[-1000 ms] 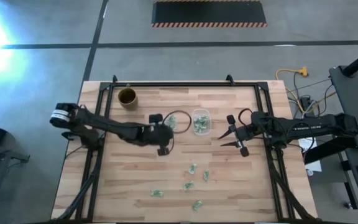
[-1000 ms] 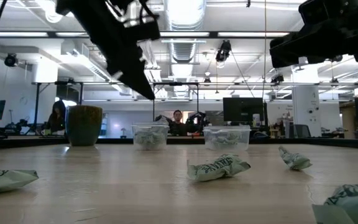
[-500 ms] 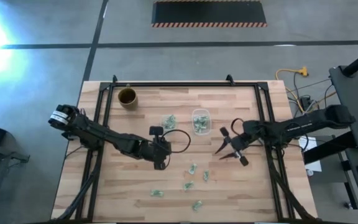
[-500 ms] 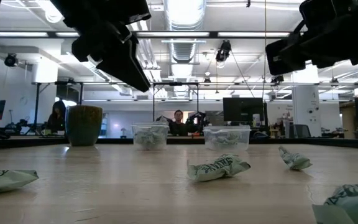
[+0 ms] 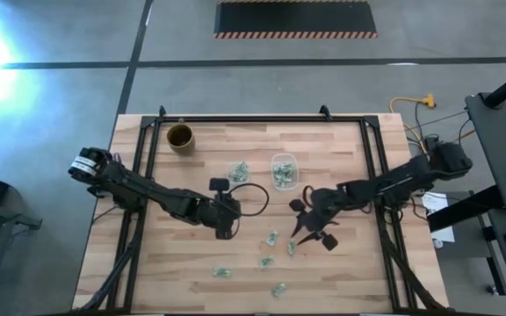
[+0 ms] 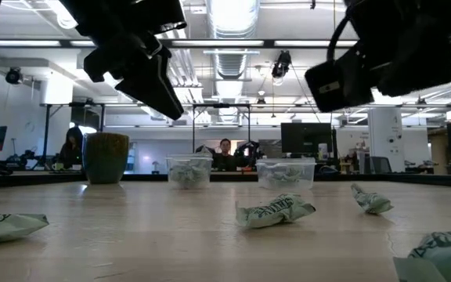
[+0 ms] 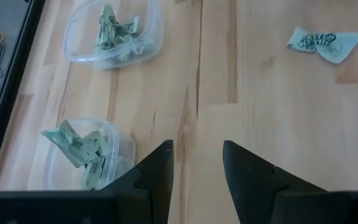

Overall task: Pick and place items into bin
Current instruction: Put the light green stevia packet into the right transparent bin

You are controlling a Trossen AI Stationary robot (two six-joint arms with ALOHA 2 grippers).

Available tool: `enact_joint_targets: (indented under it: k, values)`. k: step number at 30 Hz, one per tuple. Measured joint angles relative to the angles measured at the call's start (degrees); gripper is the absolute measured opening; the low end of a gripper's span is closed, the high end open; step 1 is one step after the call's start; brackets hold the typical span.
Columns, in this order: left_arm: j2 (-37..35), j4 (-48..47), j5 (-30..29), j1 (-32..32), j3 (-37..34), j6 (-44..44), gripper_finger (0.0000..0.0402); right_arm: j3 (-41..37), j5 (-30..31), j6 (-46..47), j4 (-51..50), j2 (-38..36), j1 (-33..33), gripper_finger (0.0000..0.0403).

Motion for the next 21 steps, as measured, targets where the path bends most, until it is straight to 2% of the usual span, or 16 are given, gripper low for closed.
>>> enact_joint_targets:
  k: [3, 10, 15, 21]
  values:
    - [0.0, -2.3, 0.0, -0.1, 0.0, -1.4, 0.0123, 2.9, 0.0, 0.1, -3.6, 3.4, 0.2, 0.0128]
    - [-0.1, -10.2, -0.3, -0.5, 0.0, -7.4, 0.0123, 5.9, 0.6, 0.1, -4.2, 10.0, 2.3, 0.0128]
    - [-0.3, -12.5, -0.9, -1.7, 0.0, -9.0, 0.0123, 6.0, 6.1, 0.5, -4.1, 12.0, 3.0, 0.0128]
    - [-1.5, -13.0, -2.1, -3.3, -0.1, -9.0, 0.0123, 5.4, 6.3, 1.8, -3.9, 13.7, 3.0, 0.0128]
